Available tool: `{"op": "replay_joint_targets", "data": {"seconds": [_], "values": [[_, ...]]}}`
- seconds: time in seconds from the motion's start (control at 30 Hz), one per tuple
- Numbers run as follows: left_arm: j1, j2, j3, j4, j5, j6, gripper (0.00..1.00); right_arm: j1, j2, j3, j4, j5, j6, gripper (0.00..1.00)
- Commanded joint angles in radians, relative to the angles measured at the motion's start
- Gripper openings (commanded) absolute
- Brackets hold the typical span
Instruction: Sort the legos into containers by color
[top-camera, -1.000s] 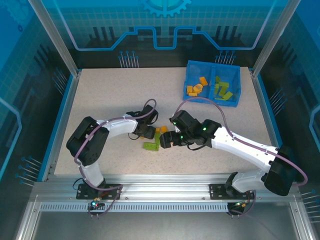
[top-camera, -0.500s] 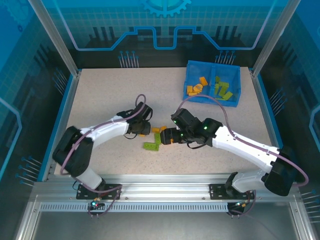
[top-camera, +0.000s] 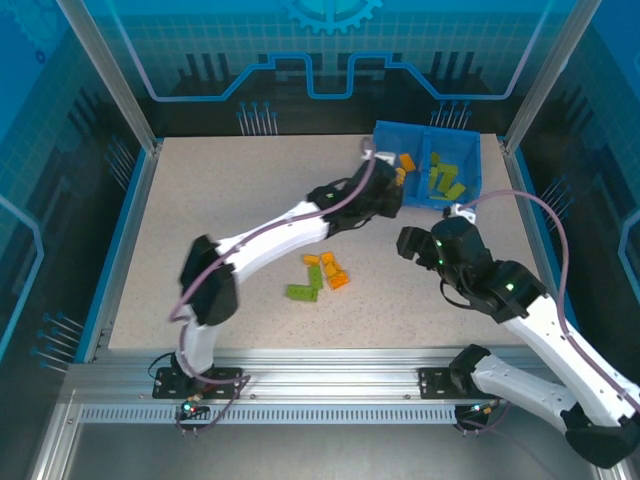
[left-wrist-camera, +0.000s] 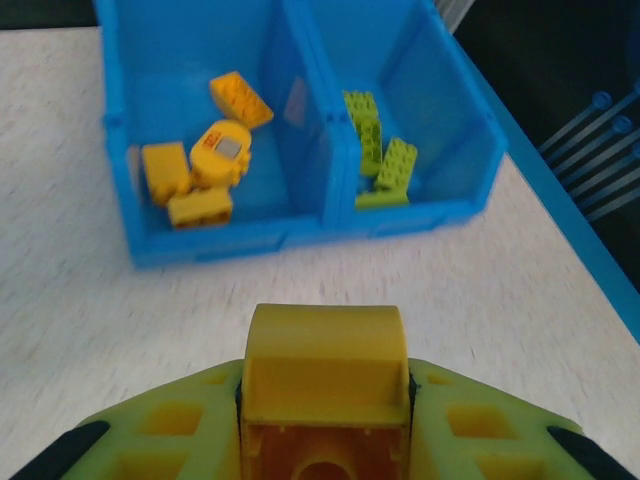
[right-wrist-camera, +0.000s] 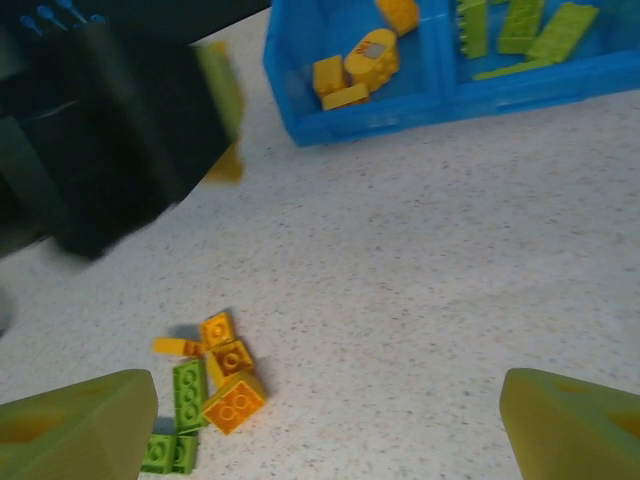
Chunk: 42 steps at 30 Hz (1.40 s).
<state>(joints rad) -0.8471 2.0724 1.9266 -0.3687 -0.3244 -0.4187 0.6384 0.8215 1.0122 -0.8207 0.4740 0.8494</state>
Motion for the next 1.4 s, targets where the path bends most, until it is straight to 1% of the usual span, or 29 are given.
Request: {"op": "replay_joint_targets", "data": {"seconds": [0.0, 0.1, 0.17, 0.23, 0.3, 0.37, 0.43, 0.5, 0.53, 0.6, 0.7, 0.77, 0.83, 0.9, 0.93, 1.0, 1.03, 1.1, 1.2, 1.27, 1.3, 1.37], "values": [[0.021, 0.211, 0.234, 0.009, -0.123, 0.081, 0.23, -0.016, -0.053, -0.044, -0.058, 0.033, 0.024, 0.90], [0.047, 0.405, 0.498, -0.015, -0.134, 0.101, 0.23, -0.017, -0.094, -0.068, -0.066, 0.008, 0.028, 0.90], [0.062, 0.509, 0.632, -0.002, -0.129, 0.123, 0.23, -0.019, -0.110, -0.081, -0.071, -0.010, 0.029, 0.90], [0.074, 0.579, 0.704, 0.053, -0.097, 0.140, 0.24, -0.019, -0.123, -0.089, -0.073, -0.024, 0.028, 0.90], [0.086, 0.623, 0.725, 0.133, -0.050, 0.137, 0.27, -0.019, -0.134, -0.095, -0.074, -0.032, 0.022, 0.90], [0.099, 0.657, 0.736, 0.191, -0.042, 0.121, 0.30, -0.019, -0.142, -0.095, -0.078, -0.035, 0.013, 0.90], [0.111, 0.690, 0.761, 0.214, -0.026, 0.108, 0.33, -0.019, -0.149, -0.092, -0.083, -0.038, 0.000, 0.90], [0.122, 0.712, 0.769, 0.243, 0.011, 0.103, 0.38, -0.019, -0.154, -0.089, -0.092, -0.036, -0.011, 0.90], [0.124, 0.717, 0.769, 0.255, 0.022, 0.109, 0.42, -0.019, -0.156, -0.087, -0.096, -0.035, -0.015, 0.90], [0.125, 0.718, 0.770, 0.258, 0.031, 0.120, 0.55, -0.020, -0.159, -0.087, -0.098, -0.037, -0.019, 0.90], [0.120, 0.695, 0.763, 0.235, 0.039, 0.124, 0.60, -0.019, -0.159, -0.090, -0.087, -0.038, -0.017, 0.90], [0.114, 0.655, 0.734, 0.221, 0.045, 0.137, 0.62, -0.019, -0.152, -0.091, -0.080, -0.045, -0.016, 0.90], [0.104, 0.578, 0.661, 0.204, 0.078, 0.158, 0.66, -0.019, -0.145, -0.090, -0.080, -0.051, -0.018, 0.90], [0.091, 0.440, 0.515, 0.213, 0.108, 0.164, 0.70, -0.019, -0.136, -0.099, -0.075, -0.051, -0.028, 0.90], [0.088, 0.360, 0.410, 0.240, 0.128, 0.153, 0.71, -0.020, -0.130, -0.102, -0.070, -0.051, -0.033, 0.91], [0.086, 0.156, 0.093, 0.414, 0.166, 0.122, 0.72, -0.020, -0.114, -0.108, -0.059, -0.064, -0.049, 0.91], [0.086, 0.067, -0.040, 0.492, 0.176, 0.113, 0.72, -0.021, -0.104, -0.111, -0.050, -0.078, -0.058, 0.91], [0.085, -0.126, -0.301, 0.602, 0.212, 0.104, 0.73, -0.022, -0.079, -0.118, -0.008, -0.133, -0.092, 0.92], [0.075, -0.383, -0.562, 0.598, 0.224, 0.127, 0.73, -0.020, -0.017, -0.127, 0.090, -0.266, -0.163, 0.91], [0.059, -0.545, -0.727, 0.559, 0.194, 0.163, 0.73, -0.012, 0.054, -0.126, 0.147, -0.355, -0.190, 0.91], [0.050, -0.628, -0.809, 0.537, 0.178, 0.178, 0.73, -0.002, 0.101, -0.118, 0.175, -0.388, -0.203, 0.91], [0.037, -0.787, -0.947, 0.496, 0.143, 0.205, 0.74, 0.036, 0.200, -0.087, 0.201, -0.415, -0.220, 0.89]]}}
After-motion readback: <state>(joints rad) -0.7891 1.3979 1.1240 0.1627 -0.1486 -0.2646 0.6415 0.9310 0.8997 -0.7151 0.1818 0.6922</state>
